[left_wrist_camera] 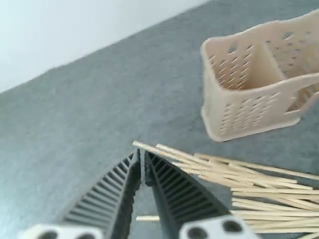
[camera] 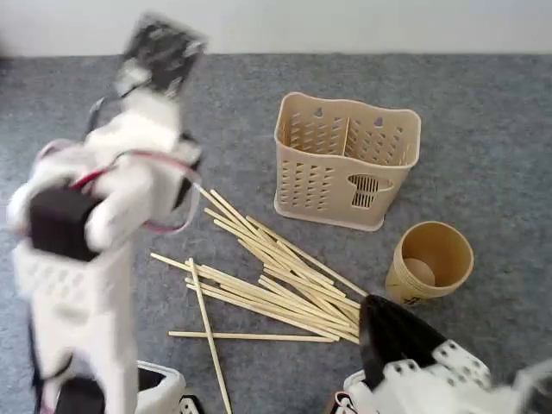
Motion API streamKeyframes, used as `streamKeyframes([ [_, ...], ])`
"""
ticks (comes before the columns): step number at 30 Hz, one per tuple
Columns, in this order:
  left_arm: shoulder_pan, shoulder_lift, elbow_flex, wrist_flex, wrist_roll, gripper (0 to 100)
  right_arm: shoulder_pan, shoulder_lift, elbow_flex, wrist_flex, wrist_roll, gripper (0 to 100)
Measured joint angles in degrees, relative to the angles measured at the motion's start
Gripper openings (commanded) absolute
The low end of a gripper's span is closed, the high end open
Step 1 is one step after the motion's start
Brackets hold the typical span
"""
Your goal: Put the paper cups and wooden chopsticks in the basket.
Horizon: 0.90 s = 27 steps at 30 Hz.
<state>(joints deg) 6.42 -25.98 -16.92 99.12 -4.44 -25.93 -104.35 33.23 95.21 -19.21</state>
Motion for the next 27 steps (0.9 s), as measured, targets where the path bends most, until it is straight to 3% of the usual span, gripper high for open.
streamKeyframes([
  [12,-10.29,-25.49,39.91,-15.03,-3.25,1,0.0,0.0,6.86,0.0,5.98,1.5],
  [18,-14.77,-31.74,53.71,-20.84,-3.87,1,0.18,0.0,8.53,0.0,7.38,9.9],
  [27,-15.91,-42.2,68.04,-22.07,-3.87,1,12.04,13.63,8.53,0.0,7.47,10.5],
])
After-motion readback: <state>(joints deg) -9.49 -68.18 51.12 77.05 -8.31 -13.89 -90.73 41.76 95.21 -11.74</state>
